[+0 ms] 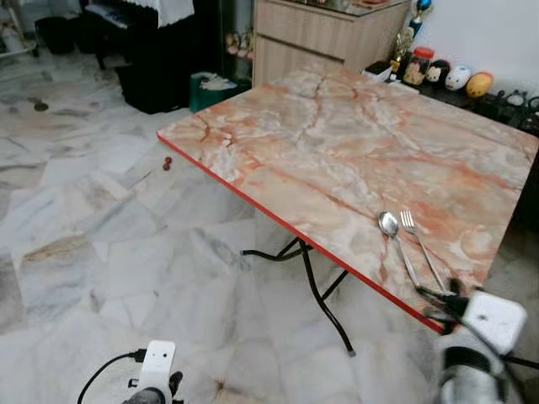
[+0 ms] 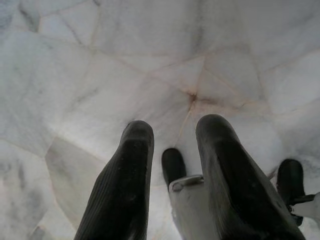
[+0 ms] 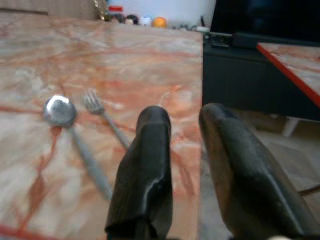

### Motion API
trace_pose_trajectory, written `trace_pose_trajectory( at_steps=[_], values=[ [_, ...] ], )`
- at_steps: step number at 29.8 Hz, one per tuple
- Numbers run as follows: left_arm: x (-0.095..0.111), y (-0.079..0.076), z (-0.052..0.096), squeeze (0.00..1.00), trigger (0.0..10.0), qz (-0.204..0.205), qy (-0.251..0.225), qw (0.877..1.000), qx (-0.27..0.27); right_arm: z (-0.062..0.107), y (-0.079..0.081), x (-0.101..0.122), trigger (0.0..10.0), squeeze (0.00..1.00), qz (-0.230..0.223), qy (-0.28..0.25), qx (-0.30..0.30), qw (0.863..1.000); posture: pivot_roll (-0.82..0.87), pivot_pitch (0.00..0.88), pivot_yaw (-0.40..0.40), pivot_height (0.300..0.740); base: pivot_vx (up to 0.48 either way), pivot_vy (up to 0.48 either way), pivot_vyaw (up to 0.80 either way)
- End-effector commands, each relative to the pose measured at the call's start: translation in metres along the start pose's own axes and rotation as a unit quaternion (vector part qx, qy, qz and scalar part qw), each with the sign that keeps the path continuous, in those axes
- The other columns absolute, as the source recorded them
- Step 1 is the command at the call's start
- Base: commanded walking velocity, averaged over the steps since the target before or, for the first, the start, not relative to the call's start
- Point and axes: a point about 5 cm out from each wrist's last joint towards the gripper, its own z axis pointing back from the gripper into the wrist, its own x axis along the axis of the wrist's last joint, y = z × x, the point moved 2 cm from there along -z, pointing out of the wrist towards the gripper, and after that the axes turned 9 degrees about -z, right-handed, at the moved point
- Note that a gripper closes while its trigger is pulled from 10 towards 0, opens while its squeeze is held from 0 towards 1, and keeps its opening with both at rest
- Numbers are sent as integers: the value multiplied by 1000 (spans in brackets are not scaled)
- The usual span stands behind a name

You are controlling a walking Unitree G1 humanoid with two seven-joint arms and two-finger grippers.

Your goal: Setting the table

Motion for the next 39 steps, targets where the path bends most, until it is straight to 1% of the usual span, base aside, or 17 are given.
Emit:
trace_pose_trajectory(
  at_steps=[1, 3, 4, 5, 6, 7, 8, 10, 11, 12, 16, 18, 19, 24, 29, 35, 39],
  values=[
    [-3, -2, 0, 0, 10000, -8, 6, 1000, -4, -9, -9, -10, 10000, 0, 0, 12, 3, 1000, 25, 0, -50, 740, 0, 0, 0],
    [-3, -2, 0, 0, 10000, -8, 6, 1000, -4, -13, -12, -10, 10000, 0, 3, 15, 5, 1000, 25, 0, -50, 740, 0, 0, 0],
    [-2, -2, 0, 0, 10000, -8, 5, 1000, -4, -17, -16, -11, 10000, 0, 1, 17, 4, 1000, 24, 0, -49, 740, 0, 0, 0],
    [-2, -2, 0, 0, 10000, -8, 5, 1000, -5, -28, -21, -14, 10000, 0, -2, 21, 7, 1000, 17, 0, -45, 740, 0, 0, 0],
    [-2, -2, 0, 0, 10000, -8, 5, 1000, -5, -28, -21, -14, 10000, 0, -2, 21, 7, 1000, 17, 0, -45, 740, 0, 0, 0],
    [-2, -3, 0, 0, 10000, -8, 5, 1000, -5, -33, -21, -14, 10000, 0, -7, 22, 13, 1000, 17, 0, -45, 740, 0, 0, 0],
    [-2, -3, 0, 0, 10000, -9, 5, 1000, -5, -42, -16, -17, 10000, 0, -15, 25, 36, 999, 16, 0, -43, 740, 0, 0, 0],
    [-1, -3, 0, 0, 10000, -9, 5, 1000, -5, -47, -10, -17, 10000, 0, -24, 24, 55, 998, 16, 0, -43, 740, 0, 0, 0],
    [-1, -3, 0, 0, 10000, -9, 4, 1000, -5, -52, -2, -17, 10000, 0, -31, 26, 78, 996, 16, 0, -43, 740, 0, 0, 0],
    [-1, -3, 0, 0, 10000, -8, 4, 1000, -5, -54, 2, -16, 10000, 0, -33, 22, 89, 995, 16, 0, -43, 740, 0, 0, 0],
    [-1, -4, 0, 0, 10000, -8, 3, 1000, -5, -62, 7, -13, 10000, 0, -40, 16, 99, 994, 23, 0, -41, 740, 0, 0, 0],
    [0, -4, 0, 0, 10000, -8, 1, 1000, -6, -66, 13, -11, 10000, 0, -50, 13, 110, 993, 23, 0, -41, 740, 0, 0, 0],
    [1, -4, 0, 0, 10000, -8, 1, 1000, -6, -70, 20, -10, 10000, 0, -54, 11, 127, 990, 20, 0, -35, 740, 0, 0, 0],
    [1, -5, 0, 0, 10000, -1, -2, 1000, -10, -75, 33, -7, 10000, 0, -63, 4, 147, 987, 20, 0, -33, 740, 0, 0, 0],
    [1, -3, 0, 0, 10000, 3, -5, 1000, -6, -74, 43, -1, 10000, 0, -72, -6, 151, 986, 25, 0, -33, 740, 0, 0, 0],
    [2, -2, 0, 0, 10000, 4, -8, 1000, -5, -74, 48, 3, 10000, 0, -78, -16, 156, 985, 25, 0, -33, 740, 0, 0, 0],
    [3, -3, 0, 0, 10000, 3, -9, 1000, -5, -75, 50, 5, 10000, 0, -80, -21, 159, 984, 23, 0, -34, 740, 258, 0, 0]
  ],
)
